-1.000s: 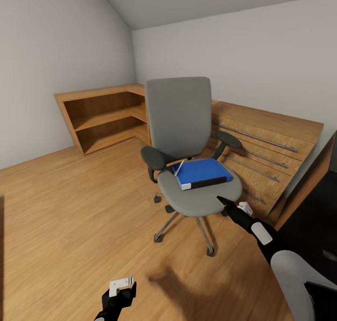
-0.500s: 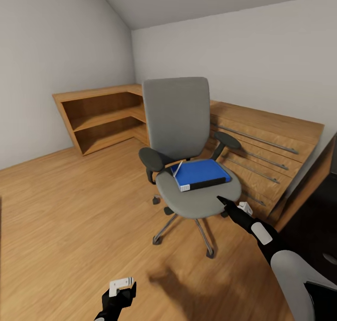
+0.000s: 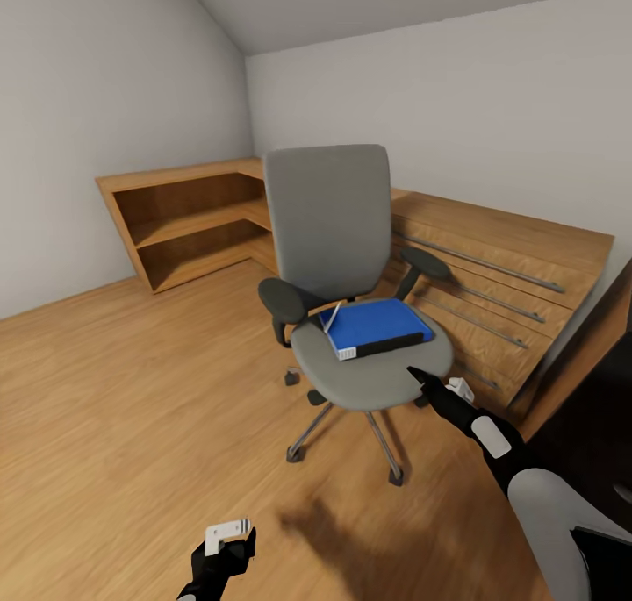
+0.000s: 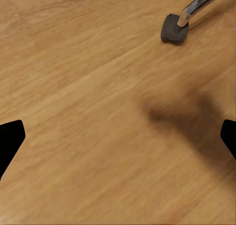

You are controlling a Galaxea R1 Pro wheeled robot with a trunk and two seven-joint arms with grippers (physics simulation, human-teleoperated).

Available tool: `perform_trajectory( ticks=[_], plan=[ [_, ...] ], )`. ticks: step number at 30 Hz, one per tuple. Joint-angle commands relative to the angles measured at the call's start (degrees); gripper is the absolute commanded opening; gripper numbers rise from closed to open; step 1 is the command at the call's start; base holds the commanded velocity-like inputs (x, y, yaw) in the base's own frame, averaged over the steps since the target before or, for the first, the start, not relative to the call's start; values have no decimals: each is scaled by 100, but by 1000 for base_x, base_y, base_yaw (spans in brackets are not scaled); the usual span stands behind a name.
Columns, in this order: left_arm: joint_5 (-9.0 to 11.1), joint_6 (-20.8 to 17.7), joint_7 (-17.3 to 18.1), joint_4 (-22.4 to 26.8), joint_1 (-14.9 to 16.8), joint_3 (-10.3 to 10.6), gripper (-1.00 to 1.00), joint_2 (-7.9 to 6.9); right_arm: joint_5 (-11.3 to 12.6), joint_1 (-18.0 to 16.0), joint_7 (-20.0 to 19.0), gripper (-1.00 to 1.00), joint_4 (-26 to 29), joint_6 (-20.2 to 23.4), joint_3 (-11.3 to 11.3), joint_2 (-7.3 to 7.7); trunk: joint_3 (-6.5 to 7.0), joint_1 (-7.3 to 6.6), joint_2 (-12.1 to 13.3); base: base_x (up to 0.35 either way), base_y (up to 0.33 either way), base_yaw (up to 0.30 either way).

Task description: In the bedroom, organize the workspace by keeping the computer under the desk, ensuring the monitor is on the desk, placing the keyboard on the desk next to the monitor, placing the mouse on the desk next to the keyboard, moving the folder from the swivel chair onto the desk next to the mouse, stacking the notebook on top of the folder with the pen on top of the notebook, and positioning the swivel chair next to the desk.

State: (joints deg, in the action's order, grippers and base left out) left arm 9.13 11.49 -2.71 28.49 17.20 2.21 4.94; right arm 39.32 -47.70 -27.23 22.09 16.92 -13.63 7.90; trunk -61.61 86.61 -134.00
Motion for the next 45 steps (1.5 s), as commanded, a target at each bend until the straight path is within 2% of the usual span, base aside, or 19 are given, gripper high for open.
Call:
perform_trajectory(
  ticks=[1,29,45],
  plan=[
    [36,20,-28,-3,3,25,100,-2,23,-3,-10,100,-3,49,-26,-4,-5,1,-1,232,0,0],
    [36,20,-13,-2,3,25,100,-2,23,-3,-10,100,6,52,-33,10,-5,1,-1,65,-10,0],
    [36,20,-10,-5,3,25,100,-2,23,-3,-10,100,6,49,-27,10,-5,1,-1,-271,-61,0]
  ],
)
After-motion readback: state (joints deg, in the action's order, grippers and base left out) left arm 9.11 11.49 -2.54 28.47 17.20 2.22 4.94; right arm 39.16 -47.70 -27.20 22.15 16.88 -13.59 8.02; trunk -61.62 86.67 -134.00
